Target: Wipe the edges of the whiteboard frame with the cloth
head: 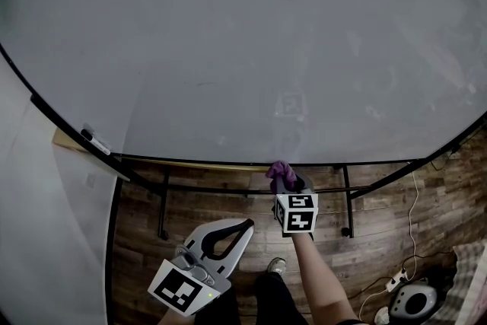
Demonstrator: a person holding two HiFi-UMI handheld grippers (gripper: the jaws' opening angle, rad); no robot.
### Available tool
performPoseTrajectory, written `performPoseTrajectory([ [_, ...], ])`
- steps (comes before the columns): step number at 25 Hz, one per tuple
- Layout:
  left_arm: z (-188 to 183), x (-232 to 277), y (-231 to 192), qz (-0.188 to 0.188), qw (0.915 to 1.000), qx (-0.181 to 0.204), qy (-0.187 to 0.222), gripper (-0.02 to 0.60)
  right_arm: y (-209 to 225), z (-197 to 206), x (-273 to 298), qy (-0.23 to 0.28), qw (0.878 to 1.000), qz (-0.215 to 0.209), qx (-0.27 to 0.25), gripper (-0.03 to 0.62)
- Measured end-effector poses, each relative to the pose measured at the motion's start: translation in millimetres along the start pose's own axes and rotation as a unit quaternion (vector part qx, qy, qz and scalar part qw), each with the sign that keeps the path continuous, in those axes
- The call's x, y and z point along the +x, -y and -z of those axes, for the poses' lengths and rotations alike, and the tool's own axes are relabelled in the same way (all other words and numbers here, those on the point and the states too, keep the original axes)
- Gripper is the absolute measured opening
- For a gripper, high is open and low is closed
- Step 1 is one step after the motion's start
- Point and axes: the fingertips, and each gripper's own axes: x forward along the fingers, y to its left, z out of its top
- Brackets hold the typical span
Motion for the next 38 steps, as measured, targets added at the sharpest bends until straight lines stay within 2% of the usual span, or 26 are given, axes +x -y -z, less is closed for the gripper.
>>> performPoseTrajectory([
  [17,-0.6,74.0,52.0,0.017,0.9998,0.003,0.009,0.017,93.1,12.0,-27.7,-0.001,1.0,0.017,0.0,0.072],
  [28,2.5,100.7,73.0,0.016,0.9998,-0.003,0.012,0.017,145.8,19.1,-42.0,0.0,0.999,0.035,0.006,0.072],
  [38,1.7,107.5,89.0,0.008,0.9998,-0.005,0.017,0.017,154.9,21.3,-42.4,-0.004,1.0,0.031,-0.002,0.072],
])
